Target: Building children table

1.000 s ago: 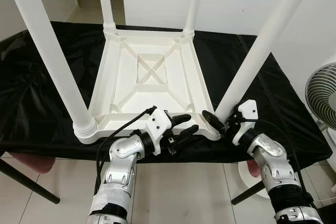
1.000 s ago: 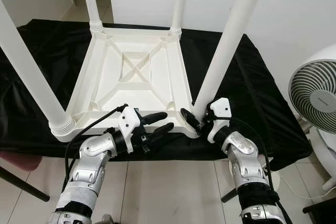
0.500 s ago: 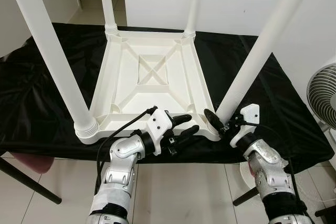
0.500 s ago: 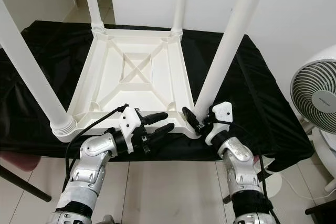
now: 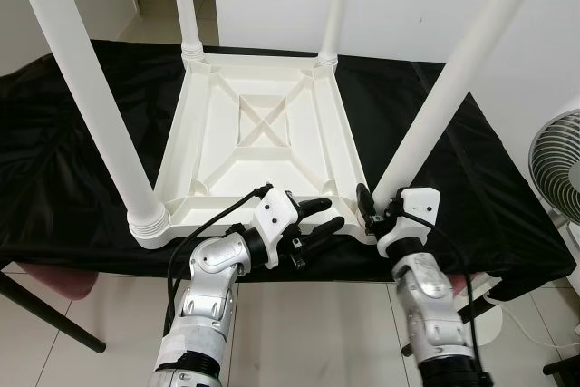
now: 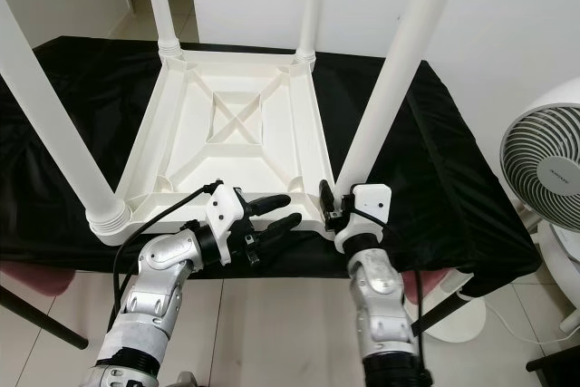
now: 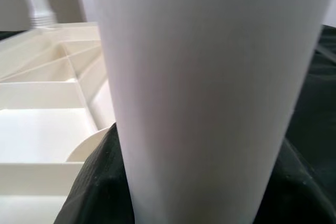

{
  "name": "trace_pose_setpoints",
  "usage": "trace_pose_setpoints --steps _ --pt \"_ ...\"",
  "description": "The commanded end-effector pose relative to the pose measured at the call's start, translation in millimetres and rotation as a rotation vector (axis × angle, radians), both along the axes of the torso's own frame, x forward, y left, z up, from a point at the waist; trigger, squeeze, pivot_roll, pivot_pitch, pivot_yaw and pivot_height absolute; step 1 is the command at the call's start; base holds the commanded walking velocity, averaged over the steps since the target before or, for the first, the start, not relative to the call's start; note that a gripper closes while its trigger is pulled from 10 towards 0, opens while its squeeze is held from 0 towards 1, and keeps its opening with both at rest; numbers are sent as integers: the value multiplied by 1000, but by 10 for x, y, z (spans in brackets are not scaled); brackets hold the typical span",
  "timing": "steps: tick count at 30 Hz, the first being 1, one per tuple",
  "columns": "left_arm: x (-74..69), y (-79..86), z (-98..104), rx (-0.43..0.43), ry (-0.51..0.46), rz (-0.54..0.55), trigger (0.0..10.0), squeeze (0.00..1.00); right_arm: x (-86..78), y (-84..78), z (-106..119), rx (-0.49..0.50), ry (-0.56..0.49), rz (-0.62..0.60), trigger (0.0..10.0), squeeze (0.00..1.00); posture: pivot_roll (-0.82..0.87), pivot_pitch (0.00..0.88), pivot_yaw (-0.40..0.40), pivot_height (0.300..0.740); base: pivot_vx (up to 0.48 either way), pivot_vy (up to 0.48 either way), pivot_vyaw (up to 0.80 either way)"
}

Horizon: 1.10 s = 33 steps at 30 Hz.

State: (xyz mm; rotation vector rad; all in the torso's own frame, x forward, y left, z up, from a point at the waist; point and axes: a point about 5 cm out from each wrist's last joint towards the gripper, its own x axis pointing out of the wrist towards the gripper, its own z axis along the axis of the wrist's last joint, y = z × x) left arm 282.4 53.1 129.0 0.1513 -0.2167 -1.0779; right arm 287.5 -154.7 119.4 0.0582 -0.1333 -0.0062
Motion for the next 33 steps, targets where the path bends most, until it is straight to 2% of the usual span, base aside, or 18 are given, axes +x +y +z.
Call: trace_pose_setpoints --steps 1,6,10,11,12,18,19,20,21,22,23,25,27,28,29,31,32,33 --pt "-106 -20 -227 -49 92 202 10000 0 -85 -81 -216 37 124 -164 0 0 40 27 -27 740 0 0 0" --pt "-122 -25 -238 -47 96 198 10000 0 -134 78 -288 57 177 -201 0 0 42 23 -29 740 0 0 0" --pt "-126 -26 -242 -49 98 197 10000 0 -137 79 -287 56 181 -191 0 0 41 16 -26 740 0 0 0" --pt "-126 -28 -243 -48 98 195 10000 0 -138 73 -291 59 183 -191 4235 0 42 13 -27 740 0 0 0" --pt "-126 -29 -243 -47 98 194 10000 0 -138 69 -295 51 190 -197 10000 0 42 13 -27 740 0 0 0" --pt "-120 -16 -238 -44 94 197 10000 0 -114 65 -272 40 176 -187 10000 0 45 8 -28 740 0 0 0" --pt "-120 -13 -238 -42 94 197 10000 0 -91 45 -225 51 140 -114 10000 1000 35 6 -23 740 0 0 0" --pt "-120 -13 -238 -42 94 197 10000 0 -91 45 -225 51 140 -114 10000 1000 35 6 -23 740 0 0 0" --pt "-117 -15 -238 -40 95 195 10000 0 -67 -30 -146 58 88 -9 10000 1000 34 3 -24 740 0 0 0" --pt "-117 -15 -238 -40 95 195 10000 0 -67 -30 -146 58 88 -9 10000 1000 34 3 -24 740 0 0 0" --pt "-111 -21 -230 -40 91 190 10000 0 -58 -147 -85 37 55 61 10000 1000 33 2 -24 740 0 0 0" --pt "-110 -23 -226 -40 90 188 10000 0 -56 -181 -70 26 47 80 10000 1000 33 2 -24 740 0 0 0" --pt "-102 -24 -219 -41 87 188 10000 0 -48 -238 -64 -4 55 134 10000 1000 30 0 -22 740 0 0 0" --pt "-94 -23 -210 -41 83 189 10000 0 -41 -304 -35 -64 53 202 10000 1000 30 0 -22 740 0 0 0" --pt "-88 -22 -205 -42 82 189 10000 0 -40 -320 -18 -79 53 253 10000 902 31 0 -22 740 0 0 0" --pt "-85 -21 -202 -42 81 190 10000 0 -41 -322 -7 -83 51 283 10000 902 31 0 -22 740 0 0 0" --pt "-82 -18 -200 -41 80 191 10000 0 -33 -330 15 -97 47 320 10000 0 32 0 -20 740 0 0 0" --pt "-81 -16 -198 -41 80 191 10000 0 -28 -339 29 -107 43 347 10000 0 32 0 -20 740 0 0 0"
